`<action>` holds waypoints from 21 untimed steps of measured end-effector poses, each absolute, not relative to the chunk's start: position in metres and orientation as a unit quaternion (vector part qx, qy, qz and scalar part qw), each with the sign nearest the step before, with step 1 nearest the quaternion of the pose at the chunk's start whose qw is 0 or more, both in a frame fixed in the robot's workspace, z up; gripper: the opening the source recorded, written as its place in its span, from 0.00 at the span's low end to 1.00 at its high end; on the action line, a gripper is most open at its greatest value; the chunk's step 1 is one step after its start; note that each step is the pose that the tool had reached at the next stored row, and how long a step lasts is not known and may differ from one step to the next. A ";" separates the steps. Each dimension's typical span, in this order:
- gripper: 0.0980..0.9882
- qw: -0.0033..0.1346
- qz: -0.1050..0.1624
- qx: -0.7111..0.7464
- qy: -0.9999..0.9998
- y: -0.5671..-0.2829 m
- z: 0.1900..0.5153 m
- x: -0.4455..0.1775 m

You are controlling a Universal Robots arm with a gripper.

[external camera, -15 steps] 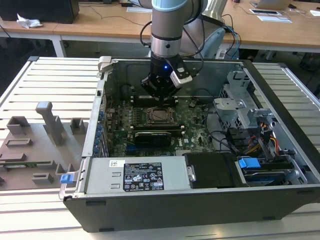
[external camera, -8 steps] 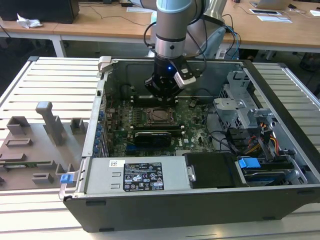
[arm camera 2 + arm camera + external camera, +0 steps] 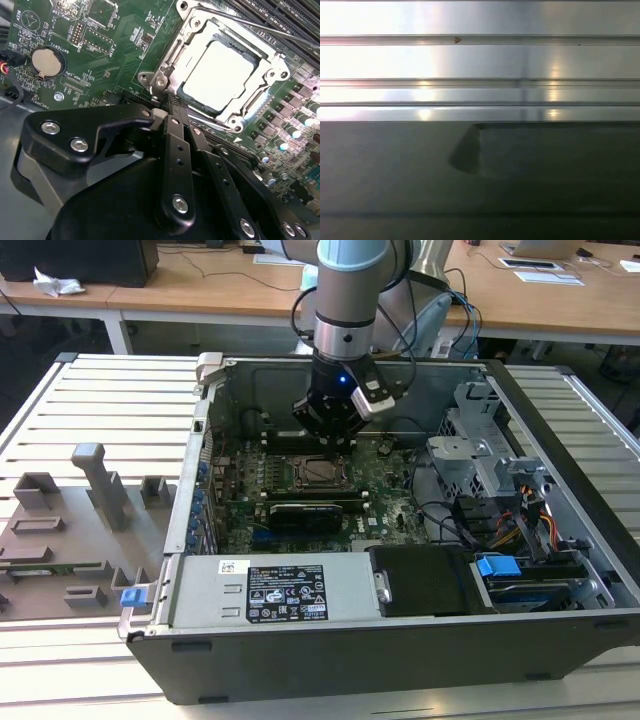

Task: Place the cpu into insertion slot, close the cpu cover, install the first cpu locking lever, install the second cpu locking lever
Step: 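Install the first cpu locking lever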

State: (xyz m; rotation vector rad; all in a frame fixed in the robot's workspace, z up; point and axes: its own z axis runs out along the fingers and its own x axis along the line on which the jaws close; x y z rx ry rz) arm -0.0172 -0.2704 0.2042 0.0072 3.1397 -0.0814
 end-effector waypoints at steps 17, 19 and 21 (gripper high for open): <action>0.01 0.001 0.012 0.003 1.000 -0.275 0.202 -0.016; 0.01 0.001 0.019 0.003 1.000 -0.276 0.202 -0.016; 0.01 0.001 0.021 0.003 1.000 -0.277 0.204 -0.016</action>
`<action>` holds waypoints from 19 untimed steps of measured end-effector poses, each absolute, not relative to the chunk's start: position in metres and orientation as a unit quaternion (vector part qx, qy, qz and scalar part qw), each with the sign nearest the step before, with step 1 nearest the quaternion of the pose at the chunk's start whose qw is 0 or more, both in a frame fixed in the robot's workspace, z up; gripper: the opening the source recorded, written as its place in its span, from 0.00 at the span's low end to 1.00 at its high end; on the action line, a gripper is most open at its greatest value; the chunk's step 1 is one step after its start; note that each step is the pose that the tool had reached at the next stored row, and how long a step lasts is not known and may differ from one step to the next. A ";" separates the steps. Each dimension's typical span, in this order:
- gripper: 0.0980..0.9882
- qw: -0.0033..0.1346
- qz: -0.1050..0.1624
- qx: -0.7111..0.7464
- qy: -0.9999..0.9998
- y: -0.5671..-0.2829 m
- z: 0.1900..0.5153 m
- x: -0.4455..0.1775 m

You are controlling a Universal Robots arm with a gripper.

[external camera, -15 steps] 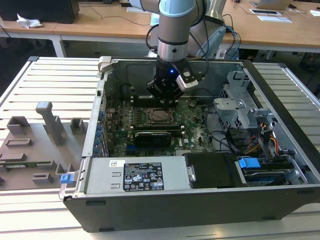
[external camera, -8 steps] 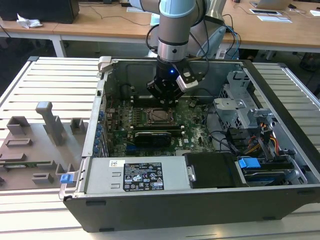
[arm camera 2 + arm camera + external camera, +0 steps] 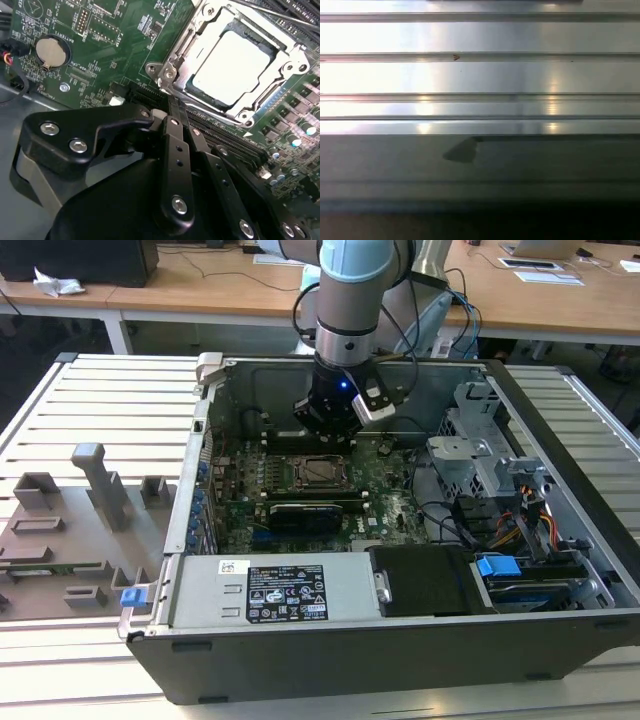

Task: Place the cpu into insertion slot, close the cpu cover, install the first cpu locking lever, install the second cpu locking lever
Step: 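Install the first cpu locking lever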

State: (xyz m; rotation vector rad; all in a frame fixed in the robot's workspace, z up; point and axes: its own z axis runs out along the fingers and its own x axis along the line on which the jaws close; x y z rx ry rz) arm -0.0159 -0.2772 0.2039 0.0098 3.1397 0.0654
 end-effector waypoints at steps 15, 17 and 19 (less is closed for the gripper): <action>0.01 0.001 0.026 0.003 1.000 -0.311 0.219 -0.016; 0.01 0.000 0.026 0.003 1.000 -0.315 0.219 -0.016; 0.01 0.000 0.026 0.003 1.000 -0.321 0.219 -0.016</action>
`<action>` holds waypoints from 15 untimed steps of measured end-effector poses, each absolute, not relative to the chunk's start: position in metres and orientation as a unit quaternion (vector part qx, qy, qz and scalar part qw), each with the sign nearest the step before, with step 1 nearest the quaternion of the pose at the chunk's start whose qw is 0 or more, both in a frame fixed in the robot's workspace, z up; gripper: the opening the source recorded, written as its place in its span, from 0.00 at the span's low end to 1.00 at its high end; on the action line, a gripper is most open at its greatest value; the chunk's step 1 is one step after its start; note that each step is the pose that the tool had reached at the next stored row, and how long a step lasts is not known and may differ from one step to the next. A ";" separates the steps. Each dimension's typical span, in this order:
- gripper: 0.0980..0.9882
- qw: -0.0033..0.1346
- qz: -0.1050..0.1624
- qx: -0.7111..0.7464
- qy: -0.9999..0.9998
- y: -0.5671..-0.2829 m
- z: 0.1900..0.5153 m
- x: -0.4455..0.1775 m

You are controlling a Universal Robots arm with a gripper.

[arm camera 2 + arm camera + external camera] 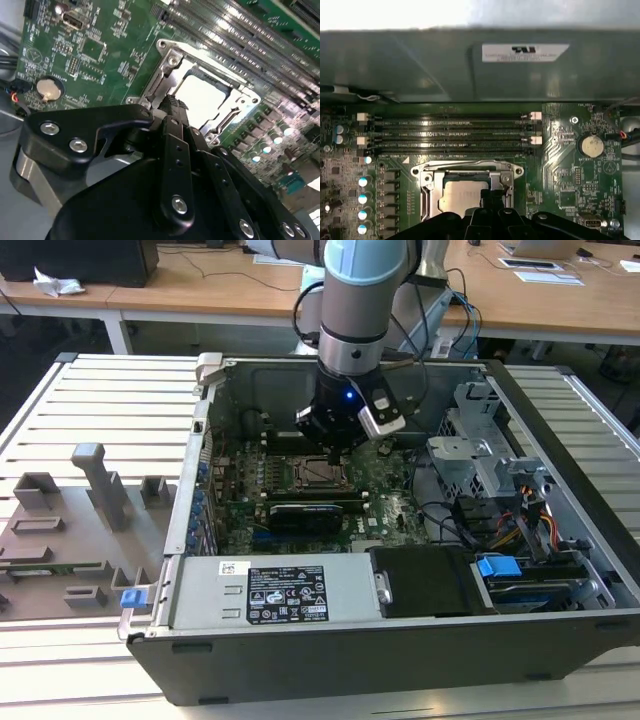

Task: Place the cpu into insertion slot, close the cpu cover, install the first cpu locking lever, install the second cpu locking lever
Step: 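Install the first cpu locking lever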

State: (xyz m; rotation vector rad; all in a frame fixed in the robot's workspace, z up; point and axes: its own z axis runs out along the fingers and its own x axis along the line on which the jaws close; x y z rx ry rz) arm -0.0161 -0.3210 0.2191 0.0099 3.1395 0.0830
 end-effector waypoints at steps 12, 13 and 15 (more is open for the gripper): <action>0.01 0.000 0.025 0.003 1.000 -0.321 0.266 -0.016; 0.01 0.000 0.025 0.003 1.000 -0.321 0.266 -0.016; 0.01 0.000 0.025 0.003 1.000 -0.321 0.266 -0.016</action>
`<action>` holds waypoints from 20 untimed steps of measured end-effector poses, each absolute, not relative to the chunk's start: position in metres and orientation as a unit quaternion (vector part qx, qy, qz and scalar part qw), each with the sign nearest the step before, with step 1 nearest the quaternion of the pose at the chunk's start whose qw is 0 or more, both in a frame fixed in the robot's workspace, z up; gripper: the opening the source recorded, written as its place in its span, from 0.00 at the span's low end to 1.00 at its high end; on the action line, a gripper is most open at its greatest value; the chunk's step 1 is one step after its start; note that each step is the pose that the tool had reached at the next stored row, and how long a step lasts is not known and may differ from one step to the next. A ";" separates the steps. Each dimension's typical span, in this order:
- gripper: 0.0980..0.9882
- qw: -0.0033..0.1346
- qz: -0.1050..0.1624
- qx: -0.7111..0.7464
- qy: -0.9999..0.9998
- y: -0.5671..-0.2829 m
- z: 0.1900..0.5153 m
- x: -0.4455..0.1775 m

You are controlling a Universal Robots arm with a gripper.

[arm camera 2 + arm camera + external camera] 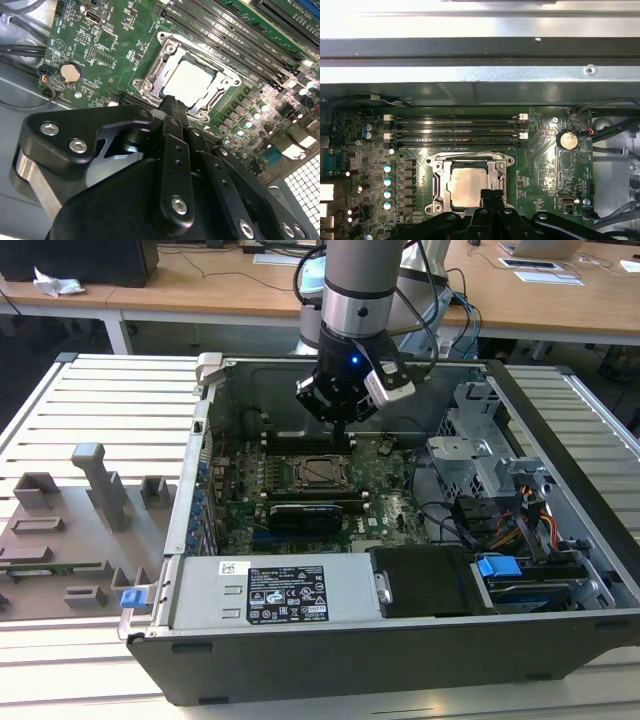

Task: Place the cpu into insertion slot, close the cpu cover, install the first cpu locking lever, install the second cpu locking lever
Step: 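Install the first cpu locking lever, then install the second cpu locking lever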

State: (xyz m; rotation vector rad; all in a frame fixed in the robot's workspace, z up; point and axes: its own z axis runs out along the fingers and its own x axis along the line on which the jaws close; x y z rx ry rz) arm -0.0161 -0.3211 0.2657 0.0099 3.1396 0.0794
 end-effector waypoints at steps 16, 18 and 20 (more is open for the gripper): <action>0.01 0.000 0.025 0.003 1.000 -0.346 0.258 -0.016; 0.01 0.000 0.025 0.003 1.000 -0.348 0.253 -0.016; 0.01 0.000 0.028 0.003 1.000 -0.365 0.244 -0.017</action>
